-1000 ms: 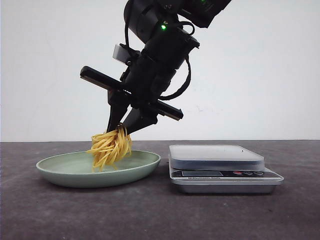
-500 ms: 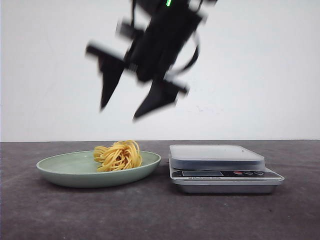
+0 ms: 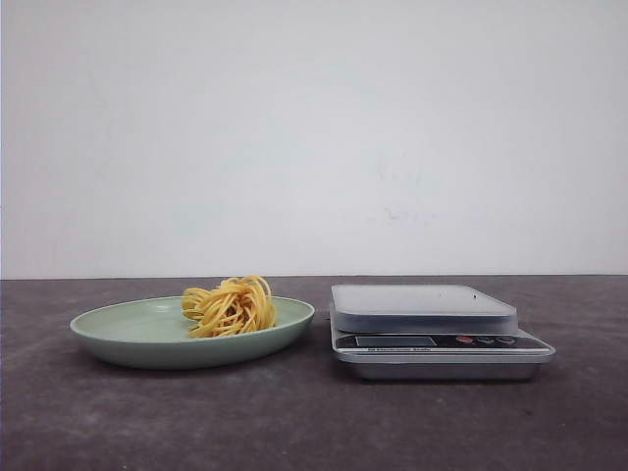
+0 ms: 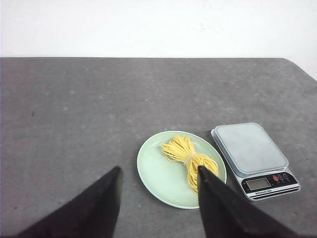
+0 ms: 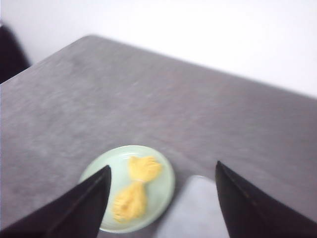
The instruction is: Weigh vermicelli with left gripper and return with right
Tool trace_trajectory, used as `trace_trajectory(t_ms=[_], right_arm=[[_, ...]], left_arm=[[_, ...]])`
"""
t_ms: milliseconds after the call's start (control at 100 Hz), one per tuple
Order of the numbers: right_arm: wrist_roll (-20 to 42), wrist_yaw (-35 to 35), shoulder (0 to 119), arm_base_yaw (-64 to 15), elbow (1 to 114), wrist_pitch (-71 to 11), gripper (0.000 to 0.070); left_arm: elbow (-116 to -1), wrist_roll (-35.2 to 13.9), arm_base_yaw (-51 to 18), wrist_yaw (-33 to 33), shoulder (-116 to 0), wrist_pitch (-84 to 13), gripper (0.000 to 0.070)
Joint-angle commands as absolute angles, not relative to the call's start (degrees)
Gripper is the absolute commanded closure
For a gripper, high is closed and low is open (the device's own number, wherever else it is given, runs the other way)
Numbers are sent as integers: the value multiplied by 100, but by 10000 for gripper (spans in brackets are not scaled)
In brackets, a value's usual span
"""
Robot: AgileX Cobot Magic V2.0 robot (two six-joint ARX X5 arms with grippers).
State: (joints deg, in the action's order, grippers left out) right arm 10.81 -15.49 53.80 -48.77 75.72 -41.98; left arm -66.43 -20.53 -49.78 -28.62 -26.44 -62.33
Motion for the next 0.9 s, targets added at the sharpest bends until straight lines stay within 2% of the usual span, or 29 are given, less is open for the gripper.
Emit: trace_trajectory(t_ms=[0,120,220,420,460,490,520,540,550,560,590,890], right_arm=[[1009,-2132,4989,-5081,7682,-4635,282],[1114,-2873,4246,-5450,7627,-5210,281],[1350,-2915,3693,-5677,7439,-5374,280],[1446,-3009,2950,-5763,6759,-5468,287],[1468,-3009,2877,-5763,6635,-5465,336],[1481,-3009,2840,-5763,6558,-5468,425],[1474,-3009,2816,-5763,6495,-5478,559],[1470,-3006,2810,-5763,6464,-5483,671],[1461,-3004,2808,-5763,6451,-5489,700],[1452,-3004,2808,-5763,6440,-5494,700],[1455,-3022,2808,-5763,6416,-5494,685],[1511,-3004,2803,-5763,6396,-5240,694]], left_arm=[[-6698,-1997,-5033,-2895,-2650,-6169,432],[-6698,-1997,-5033,-2895,-2652,-6147,432],[-6698,-1994,-5033,-2895,-2652,-6182,432],[-6698,-1997,-5033,-2902,-2652,-6147,432],[-6698,-1997,-5033,-2902,-2652,-6149,436],[-6698,-1994,-5033,-2902,-2652,-6149,458],[-6698,-1986,-5033,-2902,-2655,-6152,538],[-6698,-1957,-5033,-2899,-2655,-6152,613],[-6698,-1938,-5033,-2899,-2655,-6149,655],[-6698,-1907,-5033,-2899,-2655,-6147,700],[-6700,-1839,-5033,-2902,-2655,-6128,690],[-6700,-1841,-5033,-2895,-2655,-5865,690]])
